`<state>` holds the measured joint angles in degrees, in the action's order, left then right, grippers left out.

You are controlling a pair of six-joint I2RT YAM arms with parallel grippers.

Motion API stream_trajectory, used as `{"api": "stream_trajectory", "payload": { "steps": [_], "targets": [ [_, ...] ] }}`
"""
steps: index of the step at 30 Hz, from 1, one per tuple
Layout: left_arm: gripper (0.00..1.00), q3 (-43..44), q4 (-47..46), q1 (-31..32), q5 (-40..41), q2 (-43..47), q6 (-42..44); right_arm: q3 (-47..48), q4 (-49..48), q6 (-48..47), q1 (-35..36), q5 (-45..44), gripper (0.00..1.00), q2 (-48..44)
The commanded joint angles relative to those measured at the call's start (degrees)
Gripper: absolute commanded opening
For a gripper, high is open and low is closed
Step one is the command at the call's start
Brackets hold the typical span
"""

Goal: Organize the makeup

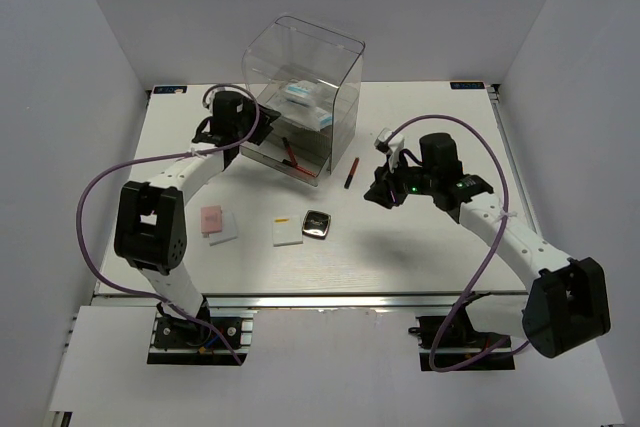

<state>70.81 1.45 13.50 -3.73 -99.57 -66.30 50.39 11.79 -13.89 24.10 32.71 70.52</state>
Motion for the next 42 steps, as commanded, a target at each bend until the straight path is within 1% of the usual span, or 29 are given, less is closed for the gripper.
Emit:
{"api": "stream_trajectory", "payload": {
  "steps": [1, 3, 7, 9, 11, 12, 14, 15, 16, 17, 18, 20, 21, 23, 25, 26, 30, 32, 38, 42],
  "targets": [
    [0.58, 2.41, 1.45, -0.49, 0.83, 1.92, 1.61, 0.85, -1.60, 0.44, -0.28, -0.80, 0.44, 0.67],
    [0.58, 2.67, 1.62, -0.49, 0.65, 2.97, 2.32, 0.94, -1.60, 0.97, -0.37, -1.50, 0.44, 1.02],
    [0.58, 3.37, 2.85, -0.58, 0.39, 6.13, 5.21, 1.11, -2.04, 5.87, -0.98, -3.79, 0.44, 1.81],
    [0.61, 3.29, 3.81, -0.66, 0.04, 7.98, 8.72, 0.94, -2.65, 8.69, -1.68, -6.24, 0.44, 2.69],
    [0.66, 2.59, 6.27, -0.66, 0.47, 11.66, 12.49, 0.85, -3.18, 13.17, -2.12, -9.31, 0.44, 3.83],
    [0.71, 2.15, 7.15, -0.75, 0.74, 13.07, 13.82, 0.85, -3.27, 14.40, -2.65, -10.29, 0.44, 4.27],
    [0.76, -0.21, 9.61, -1.10, 2.05, 17.73, 16.71, 0.76, -3.62, 18.35, -3.09, -12.31, 0.44, 5.32],
    [0.83, -1.10, 10.32, -1.28, 2.32, 19.40, 17.60, 0.85, -4.14, 19.50, -3.27, -14.49, 0.45, 5.76],
    [0.86, -2.07, 11.98, -1.54, 2.76, 21.07, 18.13, 0.94, -4.23, 20.47, -3.27, -15.47, 0.46, 6.12],
    [0.88, -3.03, 12.69, -1.98, 2.93, 24.39, 18.92, 1.02, -4.49, 22.14, -3.18, -16.53, 0.48, 7.16],
    [0.90, -5.22, 13.39, -2.24, 2.85, 26.16, 19.28, 1.29, -4.67, 23.02, -3.27, -18.02, 0.56, 7.96],
    [0.96, -7.42, 15.24, -2.68, 5.30, 29.59, 20.24, 2.51, -4.24, 24.08, -3.27, -18.64, 0.60, 10.67],
    [0.98, -9.79, 15.85, -2.86, 5.66, 33.09, 20.42, 3.30, -3.71, 25.39, -3.27, -19.78, 0.62, 11.82],
    [0.98, -12.00, 17.26, -3.04, 6.01, 36.27, 21.12, 5.41, -2.39, 26.72, -3.27, -21.54, 0.63, 15.15],
    [0.98, -14.64, 19.45, -3.04, 6.62, 40.49, 21.48, 8.13, -1.25, 29.09, -3.09, -25.23, 0.65, 17.62],
    [0.98, -15.34, 20.42, -3.04, 7.32, 42.86, 21.65, 9.19, -0.81, 30.40, -3.09, -27.41, 0.66, 20.33],
    [0.98, -18.68, 24.73, -3.04, 9.78, 47.26, 21.31, 15.25, 1.39, 31.73, -2.65, -28.40, 0.65, 27.11],
    [0.98, -21.05, 26.58, -3.04, 10.58, 50.69, 20.26, 18.06, 1.65, 34.01, -2.48, -28.31, 0.64, 30.18],
    [0.98, -26.24, 31.15, -3.12, 12.78, 59.21, 17.00, 24.57, 3.76, 40.60, -0.90, -28.31, 0.63, 36.51],
    [0.98, -27.47, 34.66, -3.04, 14.10, 62.56, 16.47, 29.32, 5.60, 43.68, 0.25, -30.25, 0.63, 40.13]
  ]
}}
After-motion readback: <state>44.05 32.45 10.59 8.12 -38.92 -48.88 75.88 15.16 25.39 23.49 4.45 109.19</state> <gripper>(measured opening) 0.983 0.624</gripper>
